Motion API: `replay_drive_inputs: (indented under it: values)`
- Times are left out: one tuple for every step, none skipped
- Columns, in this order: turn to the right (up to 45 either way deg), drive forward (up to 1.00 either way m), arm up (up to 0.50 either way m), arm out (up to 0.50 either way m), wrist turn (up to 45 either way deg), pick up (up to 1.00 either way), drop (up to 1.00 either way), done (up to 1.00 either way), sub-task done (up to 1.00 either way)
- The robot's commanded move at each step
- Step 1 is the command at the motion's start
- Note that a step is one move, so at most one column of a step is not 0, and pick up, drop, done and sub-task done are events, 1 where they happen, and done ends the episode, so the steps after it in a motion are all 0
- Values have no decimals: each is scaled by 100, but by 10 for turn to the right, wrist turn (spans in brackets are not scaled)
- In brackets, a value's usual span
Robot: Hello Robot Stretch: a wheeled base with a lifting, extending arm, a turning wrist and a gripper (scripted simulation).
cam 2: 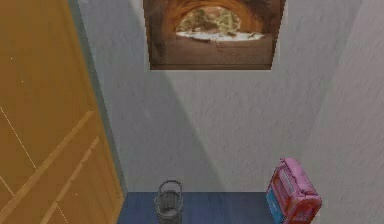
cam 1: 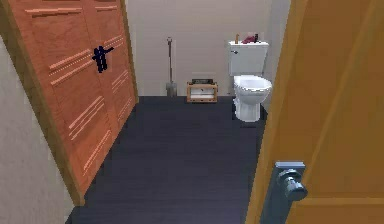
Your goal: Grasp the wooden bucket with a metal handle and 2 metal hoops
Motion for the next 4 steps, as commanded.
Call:
replay_drive_inputs:
  values:
    - [0,0,18,0,0,0,0,0,0]
    - [0,0,0,48,0,0,0,0,0]
    - [0,0,0,0,450,0,0,0,0]
    - [0,0,0,0,450,0,0,0,0]
